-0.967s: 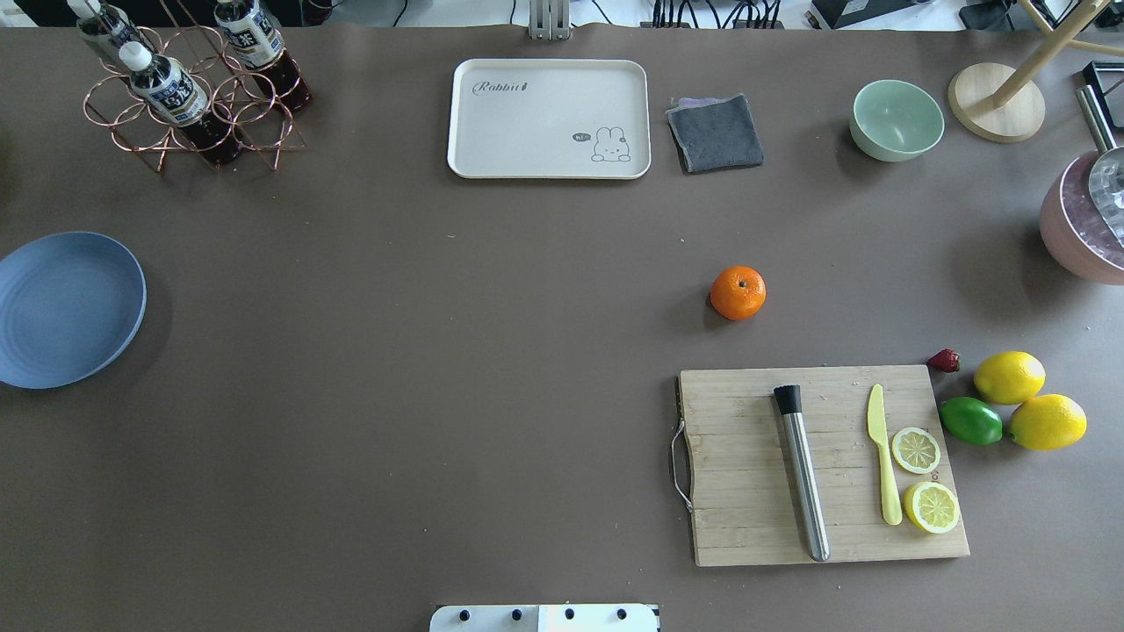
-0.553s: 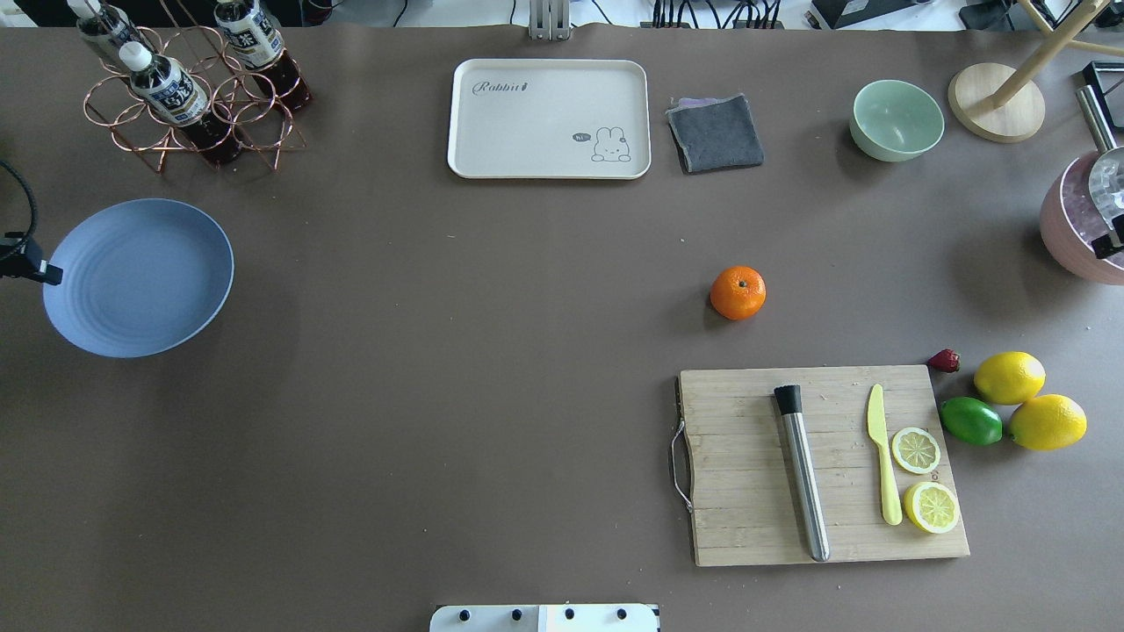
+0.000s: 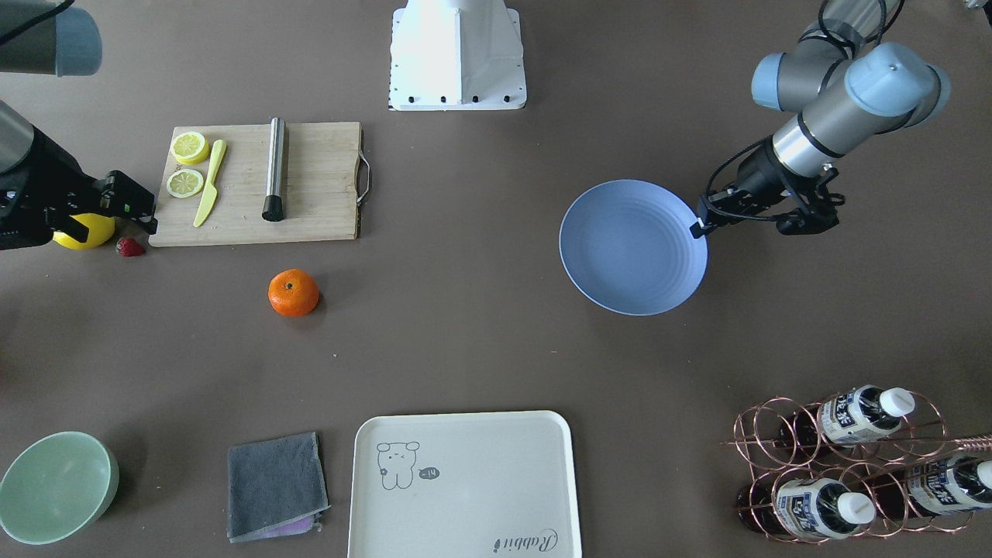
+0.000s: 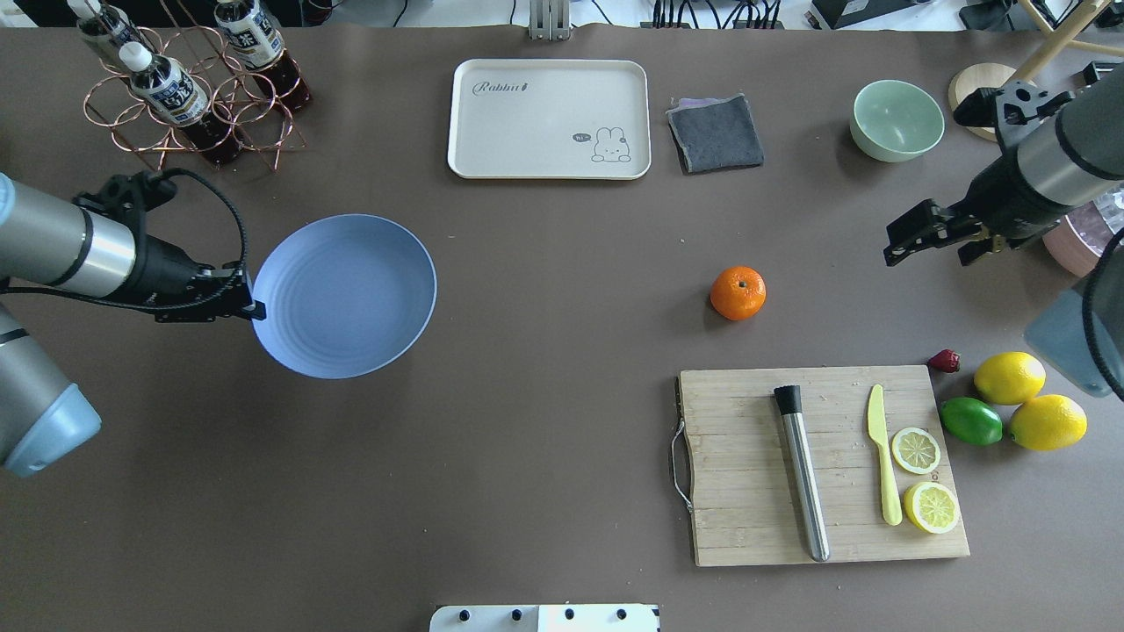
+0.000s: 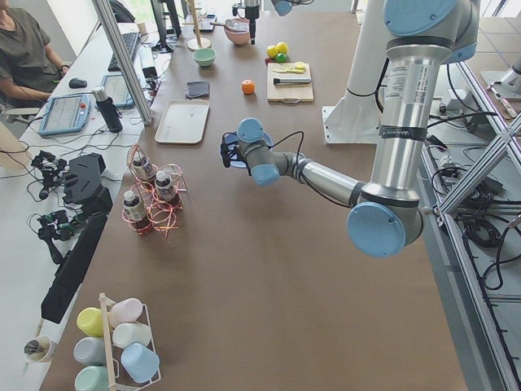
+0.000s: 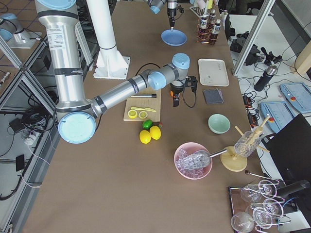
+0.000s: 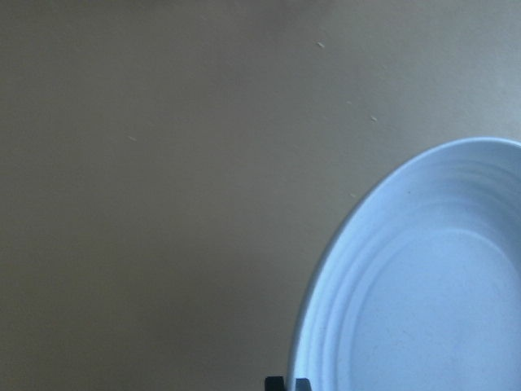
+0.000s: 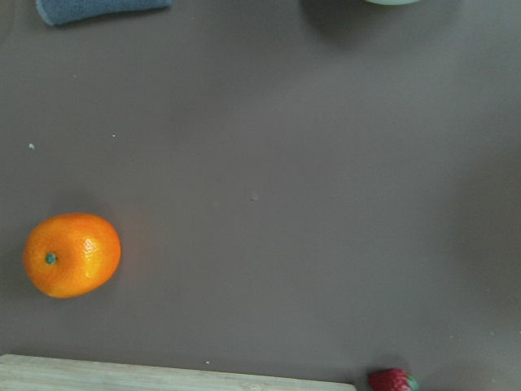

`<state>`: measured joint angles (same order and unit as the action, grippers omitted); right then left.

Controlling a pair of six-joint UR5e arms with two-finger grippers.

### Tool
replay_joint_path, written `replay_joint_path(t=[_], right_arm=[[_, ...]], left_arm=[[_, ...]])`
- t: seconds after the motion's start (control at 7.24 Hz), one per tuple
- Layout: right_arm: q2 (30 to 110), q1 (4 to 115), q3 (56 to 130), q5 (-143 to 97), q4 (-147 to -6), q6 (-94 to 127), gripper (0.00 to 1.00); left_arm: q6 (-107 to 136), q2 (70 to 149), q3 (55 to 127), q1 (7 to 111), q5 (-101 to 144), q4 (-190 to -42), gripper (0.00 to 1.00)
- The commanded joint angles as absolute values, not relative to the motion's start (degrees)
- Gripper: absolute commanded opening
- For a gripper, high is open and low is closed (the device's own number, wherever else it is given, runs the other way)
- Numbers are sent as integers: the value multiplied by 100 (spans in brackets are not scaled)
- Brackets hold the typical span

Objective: Pick orange to plate
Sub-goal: 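Push the blue plate inward with the left gripper while the right reaches the orange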

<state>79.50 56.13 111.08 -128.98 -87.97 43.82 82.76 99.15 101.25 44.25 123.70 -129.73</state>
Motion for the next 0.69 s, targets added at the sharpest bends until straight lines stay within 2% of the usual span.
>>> replay_joint_path(t=[0.0, 0.14, 0.55], right_arm=[[7638, 4811, 10874, -12255, -8057, 5488, 100], [7516, 4564, 10602, -12095, -7651, 5815, 100], [7068, 4263, 10031, -11577, -7629, 5933, 100]], left_arm=[[8972, 10937, 10257, 3170, 10957, -11897, 0], [9191, 11151, 10222, 2712, 10551, -11761, 0], [9684, 11521, 10065, 1892, 9723, -11751, 0]])
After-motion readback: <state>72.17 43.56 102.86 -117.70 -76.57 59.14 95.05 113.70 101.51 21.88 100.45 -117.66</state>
